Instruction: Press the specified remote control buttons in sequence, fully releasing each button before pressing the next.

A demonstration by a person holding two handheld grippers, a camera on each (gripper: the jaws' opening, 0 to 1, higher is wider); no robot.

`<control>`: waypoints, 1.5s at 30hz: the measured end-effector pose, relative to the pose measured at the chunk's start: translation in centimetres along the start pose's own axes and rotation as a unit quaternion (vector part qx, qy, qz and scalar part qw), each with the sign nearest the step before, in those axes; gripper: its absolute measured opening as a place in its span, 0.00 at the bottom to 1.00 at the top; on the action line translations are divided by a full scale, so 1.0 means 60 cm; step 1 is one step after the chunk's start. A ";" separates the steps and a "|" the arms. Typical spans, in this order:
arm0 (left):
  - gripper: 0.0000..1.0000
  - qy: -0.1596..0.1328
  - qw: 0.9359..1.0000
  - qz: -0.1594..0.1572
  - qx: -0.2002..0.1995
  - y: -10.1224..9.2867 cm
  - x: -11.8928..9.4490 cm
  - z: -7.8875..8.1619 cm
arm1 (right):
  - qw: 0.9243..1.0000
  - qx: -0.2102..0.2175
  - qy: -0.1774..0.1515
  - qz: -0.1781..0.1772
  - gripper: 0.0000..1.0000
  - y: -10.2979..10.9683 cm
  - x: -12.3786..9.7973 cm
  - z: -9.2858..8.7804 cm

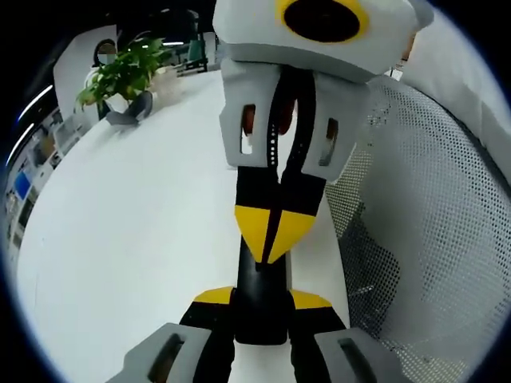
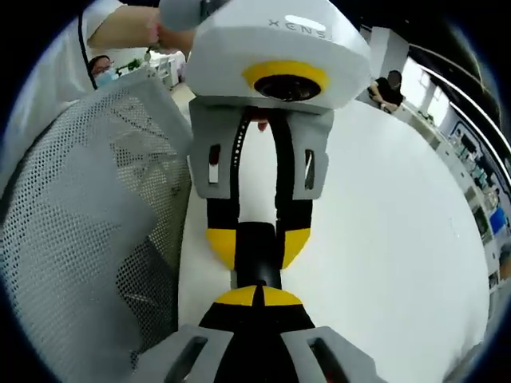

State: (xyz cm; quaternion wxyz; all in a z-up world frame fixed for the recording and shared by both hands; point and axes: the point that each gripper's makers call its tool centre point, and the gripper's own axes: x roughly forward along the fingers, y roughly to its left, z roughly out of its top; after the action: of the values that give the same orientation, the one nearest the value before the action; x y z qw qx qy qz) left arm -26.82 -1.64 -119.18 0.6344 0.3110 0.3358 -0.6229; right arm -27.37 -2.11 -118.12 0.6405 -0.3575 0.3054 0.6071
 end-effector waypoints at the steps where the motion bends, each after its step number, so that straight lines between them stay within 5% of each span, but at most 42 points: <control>1: 0.24 0.001 1.000 0.000 0.001 0.000 0.000 0.000 | 1.000 0.001 -0.002 -0.002 0.00 -0.002 0.000 0.000; 19: 0.24 0.010 1.000 -0.001 -0.002 -0.001 -0.001 -0.001 | 1.000 0.021 0.003 -0.021 0.00 -0.005 0.005 0.007; 23: 0.24 0.010 1.000 0.000 -0.003 0.000 -0.001 -0.001 | 1.000 0.008 0.011 -0.027 0.00 -0.007 0.008 0.008; 26: 0.24 0.007 1.000 0.000 -0.007 0.000 -0.001 -0.001 | 0.998 -0.045 0.002 -0.042 0.00 -0.007 0.008 0.009; 34: 0.24 0.007 1.000 0.003 -0.005 0.000 -0.001 0.000 | 0.995 -0.074 0.009 -0.062 0.00 -0.005 0.011 0.008; 41: 0.24 0.004 1.000 0.003 -0.005 0.000 0.000 0.000 | 0.998 0.030 -0.035 -0.043 0.00 -0.011 0.006 0.009; 45: 0.24 0.003 1.000 0.004 -0.005 0.000 -0.001 0.000 | 0.997 0.048 -0.044 -0.039 0.00 -0.012 0.004 0.009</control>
State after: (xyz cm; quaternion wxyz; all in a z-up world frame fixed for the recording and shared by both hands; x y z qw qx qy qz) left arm -26.84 -1.61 -119.14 0.6375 0.3113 0.3395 -0.6175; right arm -26.64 -1.55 -117.95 0.6930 -0.3112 0.2916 0.5813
